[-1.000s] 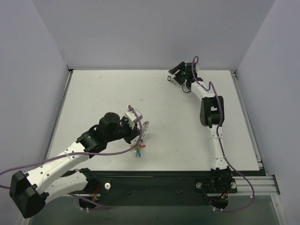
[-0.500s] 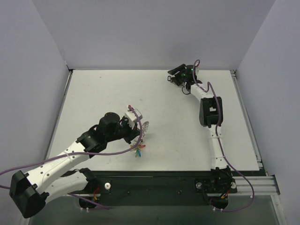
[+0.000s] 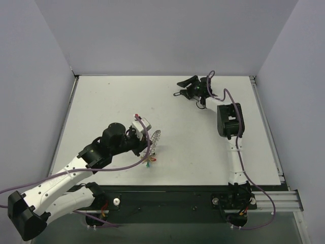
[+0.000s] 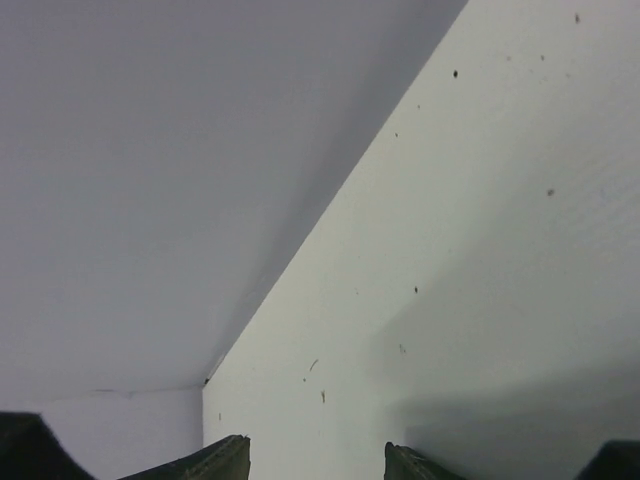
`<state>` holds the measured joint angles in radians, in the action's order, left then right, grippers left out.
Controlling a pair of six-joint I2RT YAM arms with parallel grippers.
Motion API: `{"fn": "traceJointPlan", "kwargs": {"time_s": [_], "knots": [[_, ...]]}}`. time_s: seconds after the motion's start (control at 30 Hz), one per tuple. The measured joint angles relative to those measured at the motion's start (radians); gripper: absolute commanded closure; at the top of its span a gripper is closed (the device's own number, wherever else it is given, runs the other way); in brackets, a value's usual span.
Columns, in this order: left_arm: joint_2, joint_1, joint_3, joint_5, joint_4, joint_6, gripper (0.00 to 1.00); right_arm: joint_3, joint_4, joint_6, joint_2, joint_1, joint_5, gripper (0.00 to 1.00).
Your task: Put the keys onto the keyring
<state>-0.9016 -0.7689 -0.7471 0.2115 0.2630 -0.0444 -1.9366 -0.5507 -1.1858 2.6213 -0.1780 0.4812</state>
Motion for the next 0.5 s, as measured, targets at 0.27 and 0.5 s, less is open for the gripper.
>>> {"fn": "traceJointPlan", "kwargs": {"time_s": [0.27, 0.5], "knots": [[0.04, 0.0, -0.007, -0.006, 0.026, 0.0, 1.0, 0.311, -0.135, -0.053, -0.154, -0.001, 0.052, 0.46], [0.09, 0.0, -0.007, -0.006, 0.048, -0.004, 1.0, 0.518, -0.2, -0.071, -0.264, -0.013, 0.106, 0.45]]}}
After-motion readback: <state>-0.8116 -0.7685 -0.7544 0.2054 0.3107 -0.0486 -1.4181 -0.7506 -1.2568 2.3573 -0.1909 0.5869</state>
